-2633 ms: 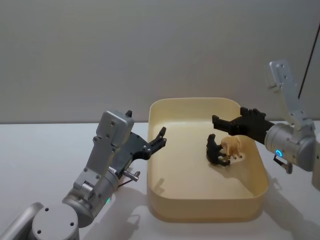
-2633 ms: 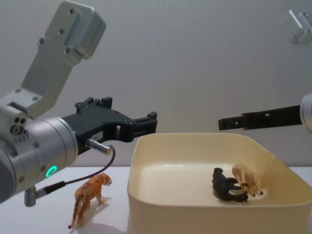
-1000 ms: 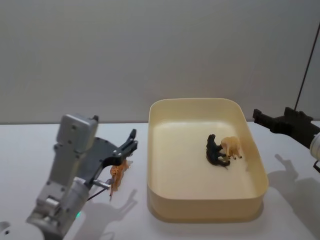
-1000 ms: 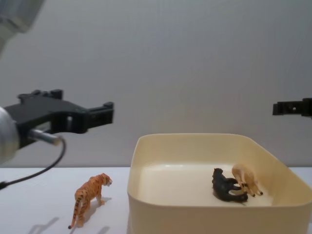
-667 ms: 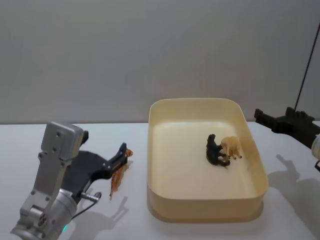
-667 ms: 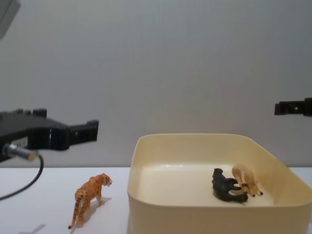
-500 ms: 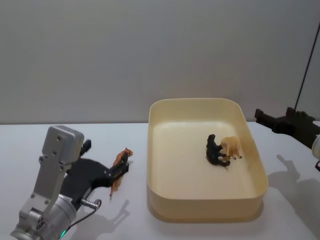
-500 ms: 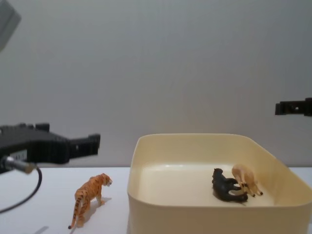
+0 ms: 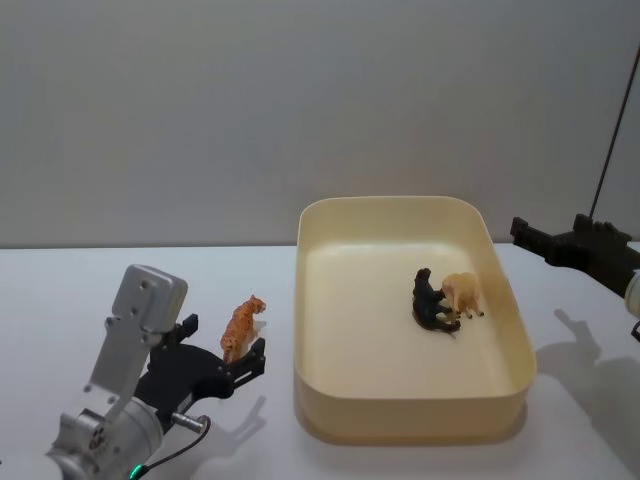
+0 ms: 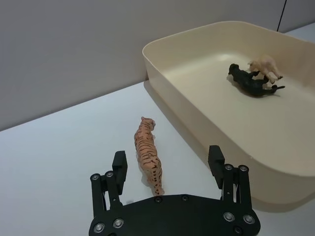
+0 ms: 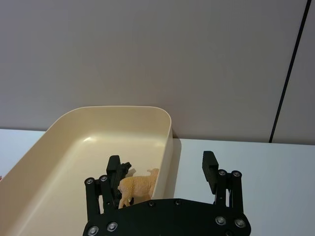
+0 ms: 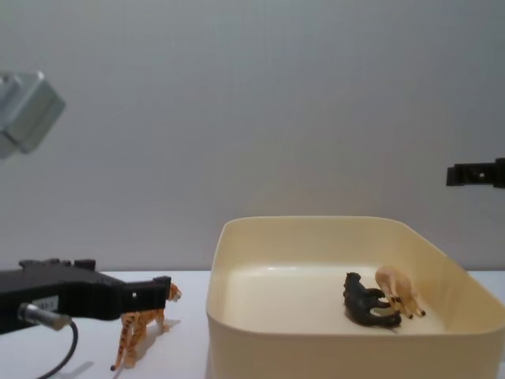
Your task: Pick up the toy alternately with two hands and place it into the central storage box.
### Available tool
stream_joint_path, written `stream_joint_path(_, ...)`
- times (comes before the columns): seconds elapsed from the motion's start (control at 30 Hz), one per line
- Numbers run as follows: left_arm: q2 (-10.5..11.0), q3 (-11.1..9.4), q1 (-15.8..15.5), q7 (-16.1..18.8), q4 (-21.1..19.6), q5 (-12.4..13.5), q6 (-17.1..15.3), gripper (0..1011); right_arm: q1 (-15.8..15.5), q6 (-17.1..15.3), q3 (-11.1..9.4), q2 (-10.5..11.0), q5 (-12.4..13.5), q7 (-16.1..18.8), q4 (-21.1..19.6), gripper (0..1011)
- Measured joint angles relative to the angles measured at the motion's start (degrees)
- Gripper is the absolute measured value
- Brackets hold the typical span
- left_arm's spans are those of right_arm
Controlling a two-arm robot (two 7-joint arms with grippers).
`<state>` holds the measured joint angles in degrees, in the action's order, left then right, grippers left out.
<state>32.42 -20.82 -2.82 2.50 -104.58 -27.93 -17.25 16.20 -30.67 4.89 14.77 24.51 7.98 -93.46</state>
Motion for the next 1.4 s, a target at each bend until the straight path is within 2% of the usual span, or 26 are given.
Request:
stream_joint_path(0.27, -2.8, -0.3, -3.1, -1.9, 4.6, 1.2, -2.1, 1002, 0.0, 0.0, 0.0, 0.0, 0.0, 0.0, 0.0, 1001)
stream_joint_path(0.7, -6.5, -0.5, -7.7, -5.3, 11.6, 2.8, -3.8, 1001, 0.0, 0.0, 0.0, 0.0, 0.0, 0.0, 0.0, 1001)
stream_joint_path(1.1, -8.6, -0.4, -10.6, -6.5, 16.7, 3.8, -4.4, 997, 0.0, 0.0, 0.0, 0.0, 0.0, 0.0, 0.0, 1001)
stream_joint_path(1.37, -9.3, -0.3, -11.6, -6.9, 18.4, 4.2, -4.5, 815, 0.0, 0.0, 0.0, 0.0, 0.0, 0.0, 0.0, 1001)
stream_joint_path(1.4, -9.4, -0.3, -11.8, -7.0, 18.8, 4.2, -4.5, 759, 0.0, 0.0, 0.0, 0.0, 0.0, 0.0, 0.0, 1001)
